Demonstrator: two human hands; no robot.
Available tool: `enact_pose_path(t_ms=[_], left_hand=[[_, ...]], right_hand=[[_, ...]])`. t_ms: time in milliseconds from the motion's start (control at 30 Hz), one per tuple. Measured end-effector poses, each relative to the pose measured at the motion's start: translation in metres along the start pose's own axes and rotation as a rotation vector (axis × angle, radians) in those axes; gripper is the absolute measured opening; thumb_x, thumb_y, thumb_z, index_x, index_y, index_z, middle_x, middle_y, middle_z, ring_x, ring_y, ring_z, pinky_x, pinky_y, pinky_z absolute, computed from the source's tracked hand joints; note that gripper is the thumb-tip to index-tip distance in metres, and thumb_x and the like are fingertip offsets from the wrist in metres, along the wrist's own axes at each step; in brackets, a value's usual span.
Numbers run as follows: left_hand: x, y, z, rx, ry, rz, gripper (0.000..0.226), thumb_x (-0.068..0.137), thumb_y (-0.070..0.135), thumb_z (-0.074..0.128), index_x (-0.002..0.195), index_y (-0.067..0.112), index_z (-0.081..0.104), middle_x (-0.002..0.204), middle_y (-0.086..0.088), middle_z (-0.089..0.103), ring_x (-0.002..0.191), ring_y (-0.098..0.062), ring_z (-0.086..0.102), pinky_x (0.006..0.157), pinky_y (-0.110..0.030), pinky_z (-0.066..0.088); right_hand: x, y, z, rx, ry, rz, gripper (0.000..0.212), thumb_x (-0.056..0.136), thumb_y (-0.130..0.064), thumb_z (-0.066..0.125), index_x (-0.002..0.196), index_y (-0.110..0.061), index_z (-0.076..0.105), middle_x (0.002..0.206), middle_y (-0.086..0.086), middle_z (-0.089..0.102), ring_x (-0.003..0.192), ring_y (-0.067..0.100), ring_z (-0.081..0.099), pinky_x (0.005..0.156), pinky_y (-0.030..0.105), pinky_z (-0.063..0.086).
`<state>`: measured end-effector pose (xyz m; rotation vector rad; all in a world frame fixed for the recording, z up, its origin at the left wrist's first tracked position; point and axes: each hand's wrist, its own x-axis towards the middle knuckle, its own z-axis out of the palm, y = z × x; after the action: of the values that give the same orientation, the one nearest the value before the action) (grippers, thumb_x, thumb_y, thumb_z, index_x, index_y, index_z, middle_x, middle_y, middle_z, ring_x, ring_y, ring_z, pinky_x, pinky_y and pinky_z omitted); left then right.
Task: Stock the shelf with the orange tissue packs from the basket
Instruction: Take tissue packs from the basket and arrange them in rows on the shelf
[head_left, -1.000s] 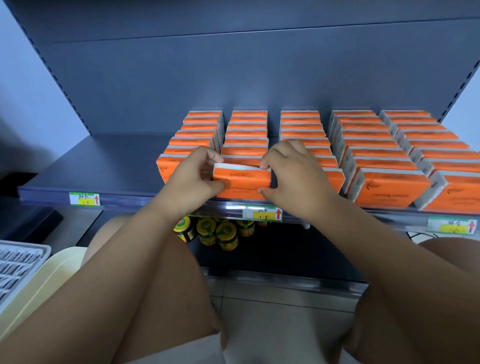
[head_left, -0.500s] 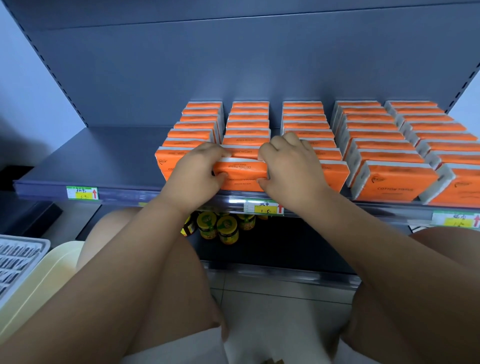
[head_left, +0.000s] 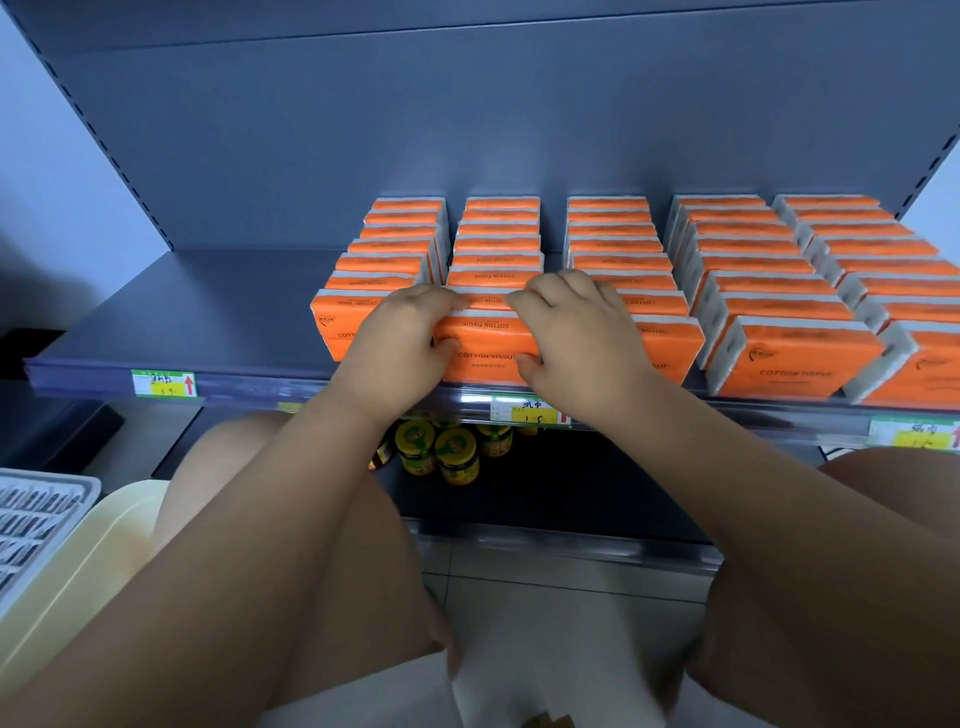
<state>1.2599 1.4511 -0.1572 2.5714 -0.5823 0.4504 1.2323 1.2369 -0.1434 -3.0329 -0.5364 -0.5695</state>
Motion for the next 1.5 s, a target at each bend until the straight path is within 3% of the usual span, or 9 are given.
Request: enact_pose_path(t_ms=[167, 267, 367, 467, 600, 867, 1133, 1267, 1500], left_hand=[[-0.002, 0.002, 0.000, -0.020, -0.006, -0.030, 0.052, 0.086, 0.005, 0.075, 0.136, 0.014, 0.064, 0.137, -0.006, 0.065, 0.130, -0.028, 0.057, 0.111, -0.039, 0.045], [-0.006, 0.012, -0.005, -0.107, 0.057, -0.093, 0.051, 0.084, 0.005, 0.075, 0.134, 0.013, 0.065, 0.134, -0.005, 0.066, 0.126, -0.023, 0.058, 0.104, -0.021, 0.040], [-0.017, 0.023, -0.018, -0.208, 0.270, -0.142, 0.039, 0.085, 0.009, 0.072, 0.124, 0.011, 0.069, 0.126, -0.002, 0.070, 0.117, -0.015, 0.059, 0.094, -0.003, 0.034], [-0.031, 0.025, -0.039, -0.117, 0.418, -0.185, 0.037, 0.093, 0.024, 0.061, 0.127, 0.011, 0.067, 0.131, -0.003, 0.068, 0.123, -0.021, 0.059, 0.104, -0.024, 0.041], [-0.062, 0.015, -0.071, 0.219, 0.442, -0.300, 0.058, 0.098, 0.044, 0.045, 0.142, 0.008, 0.056, 0.151, -0.013, 0.054, 0.142, -0.036, 0.045, 0.119, -0.049, 0.034], [-0.206, -0.037, -0.128, 0.317, 0.512, -0.684, 0.078, 0.101, 0.063, 0.024, 0.156, 0.011, 0.041, 0.163, -0.009, 0.042, 0.153, -0.031, 0.031, 0.125, -0.052, 0.023], [-0.344, -0.082, -0.119, 0.541, 0.303, -1.173, 0.076, 0.105, 0.064, 0.020, 0.160, 0.013, 0.033, 0.167, -0.011, 0.034, 0.157, -0.031, 0.022, 0.129, -0.049, 0.016], [-0.368, -0.092, -0.095, 0.494, 0.270, -1.249, 0.072, 0.105, 0.061, 0.029, 0.159, 0.013, 0.036, 0.165, -0.009, 0.036, 0.156, -0.030, 0.024, 0.128, -0.046, 0.015], [-0.384, -0.128, -0.054, 0.365, 0.150, -1.306, 0.064, 0.106, 0.056, 0.037, 0.152, 0.013, 0.043, 0.159, -0.008, 0.044, 0.154, -0.030, 0.027, 0.126, -0.045, 0.020]], right_hand=[[0.000, -0.001, 0.001, 0.018, -0.011, -0.001, 0.053, 0.090, -0.040, 0.067, 0.139, -0.023, 0.054, 0.136, 0.000, 0.057, 0.132, 0.026, 0.046, 0.110, 0.045, 0.036], [-0.003, -0.004, 0.001, 0.081, 0.034, -0.001, 0.055, 0.092, -0.043, 0.062, 0.143, -0.021, 0.054, 0.140, 0.001, 0.057, 0.133, 0.026, 0.047, 0.111, 0.045, 0.036], [-0.003, -0.015, -0.001, 0.210, 0.123, 0.010, 0.055, 0.096, -0.045, 0.055, 0.145, -0.020, 0.053, 0.143, 0.001, 0.057, 0.133, 0.027, 0.049, 0.111, 0.045, 0.038], [-0.001, -0.031, -0.009, 0.439, 0.163, 0.060, 0.056, 0.100, -0.044, 0.051, 0.150, -0.019, 0.050, 0.150, 0.001, 0.053, 0.138, 0.025, 0.046, 0.115, 0.042, 0.038], [0.012, -0.085, -0.025, 0.641, 0.186, 0.020, 0.056, 0.103, -0.048, 0.045, 0.150, -0.018, 0.048, 0.154, -0.001, 0.049, 0.144, 0.019, 0.042, 0.119, 0.039, 0.034], [0.007, -0.251, -0.043, 0.563, 0.301, -0.321, 0.064, 0.102, -0.051, 0.040, 0.154, -0.014, 0.043, 0.163, 0.008, 0.037, 0.149, 0.031, 0.036, 0.117, 0.048, 0.034], [-0.007, -0.379, 0.011, 0.534, 0.015, -0.534, 0.064, 0.103, -0.050, 0.040, 0.156, -0.014, 0.037, 0.161, 0.010, 0.038, 0.146, 0.031, 0.038, 0.114, 0.049, 0.037], [-0.018, -0.394, 0.056, 0.446, -0.241, -0.593, 0.059, 0.103, -0.050, 0.042, 0.152, -0.017, 0.038, 0.155, 0.008, 0.042, 0.141, 0.031, 0.041, 0.112, 0.049, 0.038], [-0.016, -0.407, 0.113, 0.307, -0.677, -0.425, 0.056, 0.103, -0.051, 0.041, 0.149, -0.018, 0.041, 0.149, 0.010, 0.047, 0.133, 0.033, 0.046, 0.103, 0.049, 0.043]])
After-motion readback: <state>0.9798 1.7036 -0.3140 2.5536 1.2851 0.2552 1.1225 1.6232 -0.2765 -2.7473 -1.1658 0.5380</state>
